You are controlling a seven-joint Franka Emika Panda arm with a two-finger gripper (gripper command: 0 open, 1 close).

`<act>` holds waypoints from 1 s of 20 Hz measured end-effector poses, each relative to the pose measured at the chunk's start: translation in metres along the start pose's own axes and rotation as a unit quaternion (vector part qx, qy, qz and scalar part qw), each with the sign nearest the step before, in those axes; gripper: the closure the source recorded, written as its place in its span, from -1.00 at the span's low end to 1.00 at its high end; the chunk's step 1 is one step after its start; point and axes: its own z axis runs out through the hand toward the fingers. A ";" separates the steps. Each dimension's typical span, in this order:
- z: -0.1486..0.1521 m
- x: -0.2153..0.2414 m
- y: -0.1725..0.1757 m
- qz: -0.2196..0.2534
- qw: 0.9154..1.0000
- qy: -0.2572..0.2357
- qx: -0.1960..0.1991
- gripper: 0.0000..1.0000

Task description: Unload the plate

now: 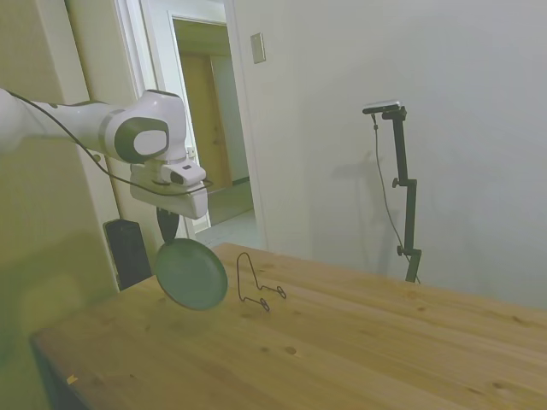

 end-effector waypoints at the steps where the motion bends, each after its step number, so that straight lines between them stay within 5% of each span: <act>1: 0.008 0.003 0.002 0.001 1.000 -0.005 -0.014 1.00; 8: 0.057 0.034 0.017 0.010 0.997 -0.010 -0.079 1.00; 20: 0.103 0.054 0.017 0.012 0.996 -0.008 -0.086 1.00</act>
